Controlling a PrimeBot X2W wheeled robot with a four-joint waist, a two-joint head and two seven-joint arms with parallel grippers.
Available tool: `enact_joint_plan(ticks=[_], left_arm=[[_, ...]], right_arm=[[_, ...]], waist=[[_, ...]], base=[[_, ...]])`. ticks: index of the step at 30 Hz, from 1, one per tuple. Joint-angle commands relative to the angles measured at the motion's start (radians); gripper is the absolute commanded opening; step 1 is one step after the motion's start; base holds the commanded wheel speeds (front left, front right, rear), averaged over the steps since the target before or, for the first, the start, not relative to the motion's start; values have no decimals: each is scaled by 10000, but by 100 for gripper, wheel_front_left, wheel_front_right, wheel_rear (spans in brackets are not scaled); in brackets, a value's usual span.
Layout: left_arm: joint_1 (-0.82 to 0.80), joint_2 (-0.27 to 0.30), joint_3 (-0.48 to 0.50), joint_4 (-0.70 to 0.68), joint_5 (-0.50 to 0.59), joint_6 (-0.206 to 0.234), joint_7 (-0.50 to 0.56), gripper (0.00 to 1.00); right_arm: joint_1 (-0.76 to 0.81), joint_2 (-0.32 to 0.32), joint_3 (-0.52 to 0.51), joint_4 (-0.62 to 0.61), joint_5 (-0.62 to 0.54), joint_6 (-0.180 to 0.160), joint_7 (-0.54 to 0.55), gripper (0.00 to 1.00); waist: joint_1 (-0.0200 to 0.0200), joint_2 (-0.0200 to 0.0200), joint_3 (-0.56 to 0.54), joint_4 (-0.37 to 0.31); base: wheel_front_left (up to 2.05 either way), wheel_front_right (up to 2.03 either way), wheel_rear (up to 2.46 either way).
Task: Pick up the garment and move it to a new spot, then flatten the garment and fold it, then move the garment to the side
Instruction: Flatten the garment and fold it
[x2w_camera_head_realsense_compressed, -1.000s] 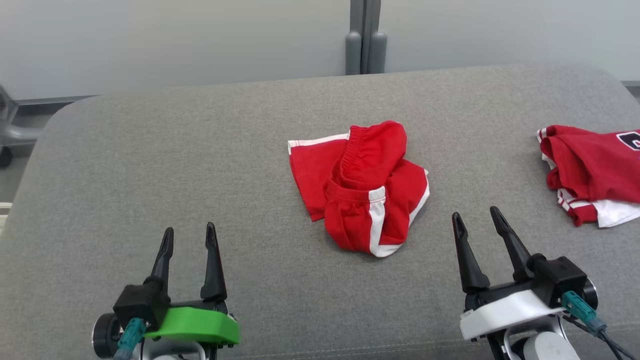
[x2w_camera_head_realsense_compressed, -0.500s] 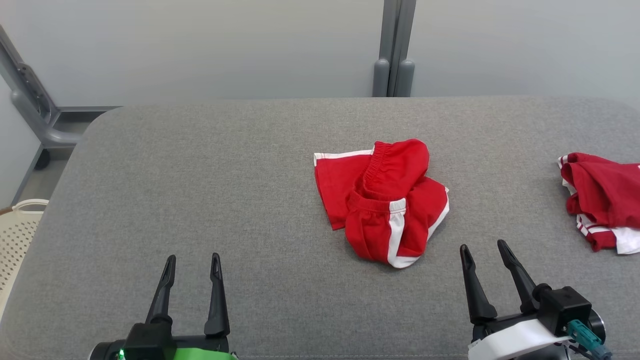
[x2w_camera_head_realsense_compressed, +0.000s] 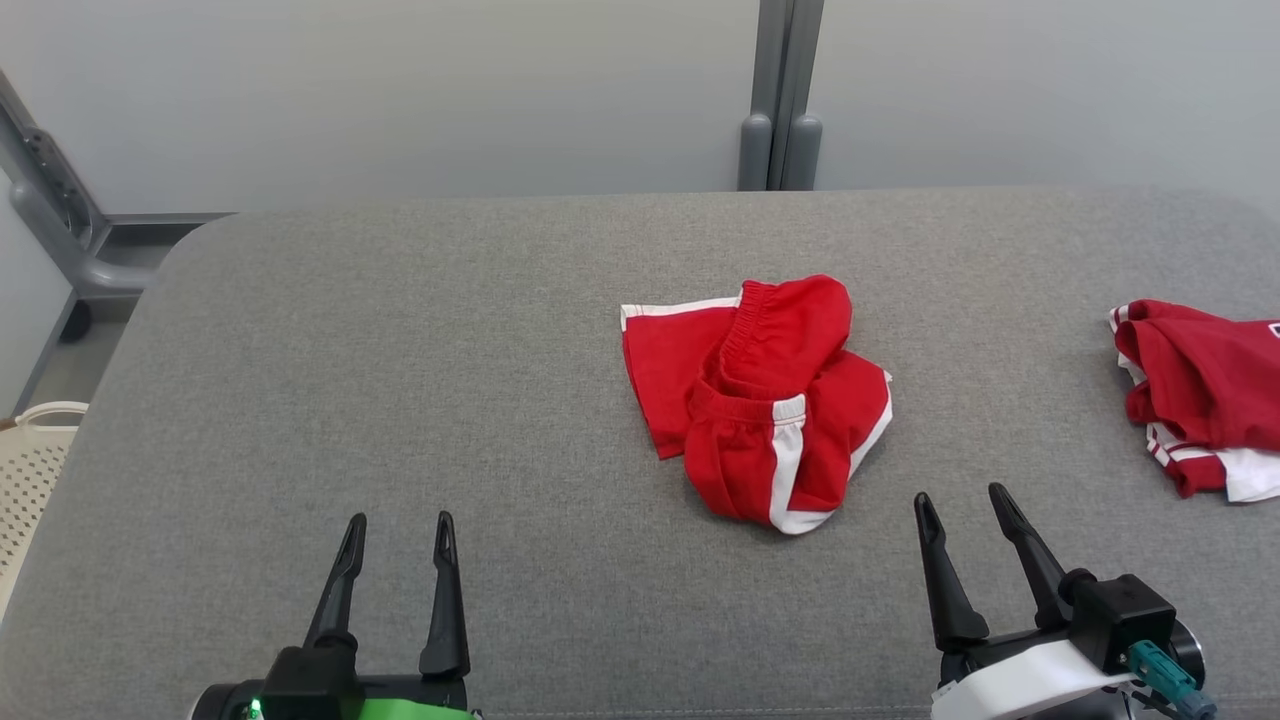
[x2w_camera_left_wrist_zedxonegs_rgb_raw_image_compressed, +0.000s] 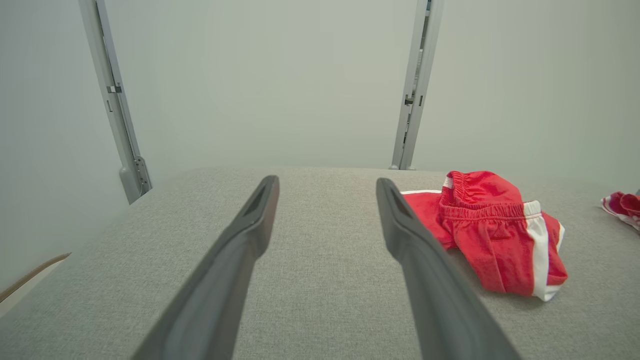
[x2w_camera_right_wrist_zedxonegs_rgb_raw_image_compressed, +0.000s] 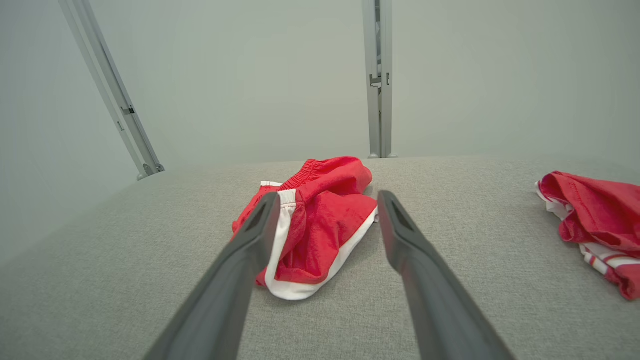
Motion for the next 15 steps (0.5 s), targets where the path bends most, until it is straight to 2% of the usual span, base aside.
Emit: enact_joint_plan(ticks=[1,7,9,12,15], left_arm=[[-74,-6,-22,44,-71,32,-1,100],[-157,-7,-52,129,-228,95,-1,100],[-218,-7,-82,239,-291,-12,-1,100],[-494,-8,-209,448,-290,-359,-1,100],[-996,-5,-457,835,-364,-976,-1,100]], right_arm=[[-52,-18,-25,33,-41,-12,-34,100],[-61,-18,-24,85,-50,-12,-34,100],[-103,-18,-33,86,-21,-12,-34,100],[-164,-18,0,71,-23,-12,-35,100],[-215,-18,23,82,-79,-12,-34,100]], waist=[[1,0,-23,-12],[1,0,-87,-140],[1,0,-70,-231],[1,0,7,-401],[1,0,154,-616]], base=[[0,0,0],[0,0,0],[0,0,0],[0,0,0],[0,0,0]])
